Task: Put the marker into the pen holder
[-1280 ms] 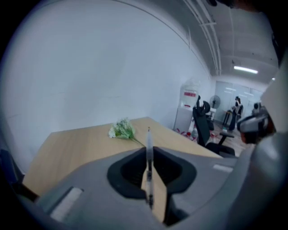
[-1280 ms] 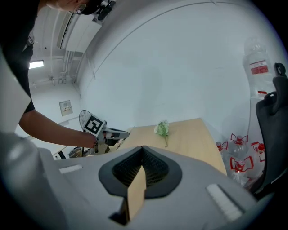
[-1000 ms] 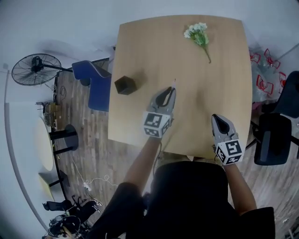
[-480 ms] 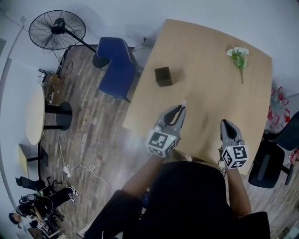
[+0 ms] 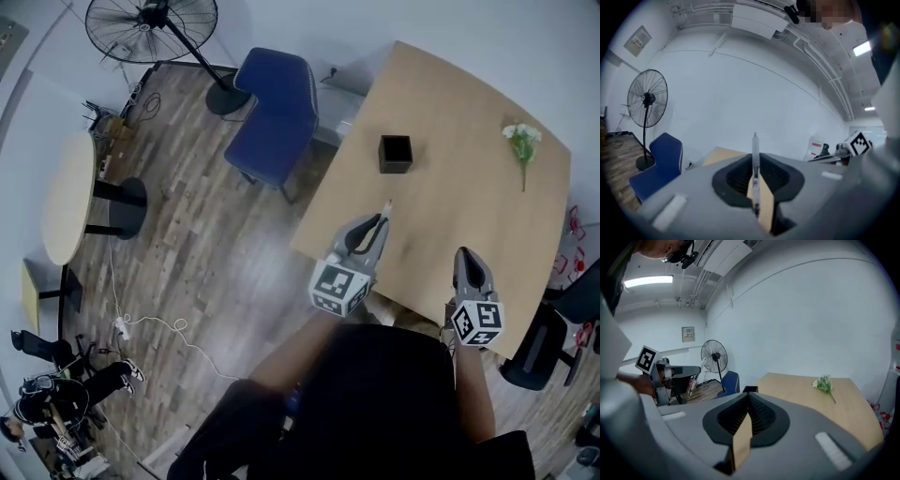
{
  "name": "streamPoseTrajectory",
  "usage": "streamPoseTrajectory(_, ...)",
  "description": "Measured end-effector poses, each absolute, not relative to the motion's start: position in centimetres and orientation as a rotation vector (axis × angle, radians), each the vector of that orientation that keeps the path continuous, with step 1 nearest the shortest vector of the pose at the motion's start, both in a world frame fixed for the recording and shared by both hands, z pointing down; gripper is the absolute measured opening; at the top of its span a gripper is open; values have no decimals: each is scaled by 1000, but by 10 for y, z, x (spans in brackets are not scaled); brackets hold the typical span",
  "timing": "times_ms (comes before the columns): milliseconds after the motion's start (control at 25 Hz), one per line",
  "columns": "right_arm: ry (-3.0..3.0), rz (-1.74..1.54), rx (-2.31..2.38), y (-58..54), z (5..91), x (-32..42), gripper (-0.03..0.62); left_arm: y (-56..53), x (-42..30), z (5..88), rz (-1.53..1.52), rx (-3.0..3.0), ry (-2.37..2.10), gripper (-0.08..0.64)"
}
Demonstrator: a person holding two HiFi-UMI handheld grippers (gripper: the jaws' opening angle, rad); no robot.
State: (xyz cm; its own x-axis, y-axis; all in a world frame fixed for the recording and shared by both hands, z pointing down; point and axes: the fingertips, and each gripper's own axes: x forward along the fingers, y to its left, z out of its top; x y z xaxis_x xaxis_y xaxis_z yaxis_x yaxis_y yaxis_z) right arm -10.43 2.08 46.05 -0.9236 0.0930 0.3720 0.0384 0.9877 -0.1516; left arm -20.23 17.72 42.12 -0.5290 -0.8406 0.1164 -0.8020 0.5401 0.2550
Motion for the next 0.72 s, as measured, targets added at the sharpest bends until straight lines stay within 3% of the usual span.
streamPoseTrajectory(320, -2747, 181, -107, 81, 452, -143, 2, 231, -230, 409, -234, 1390, -2595, 49)
streamPoseTrajectory(720, -2792, 224, -147, 49, 438, -186, 2, 230, -257, 409, -251, 1253, -2636, 50)
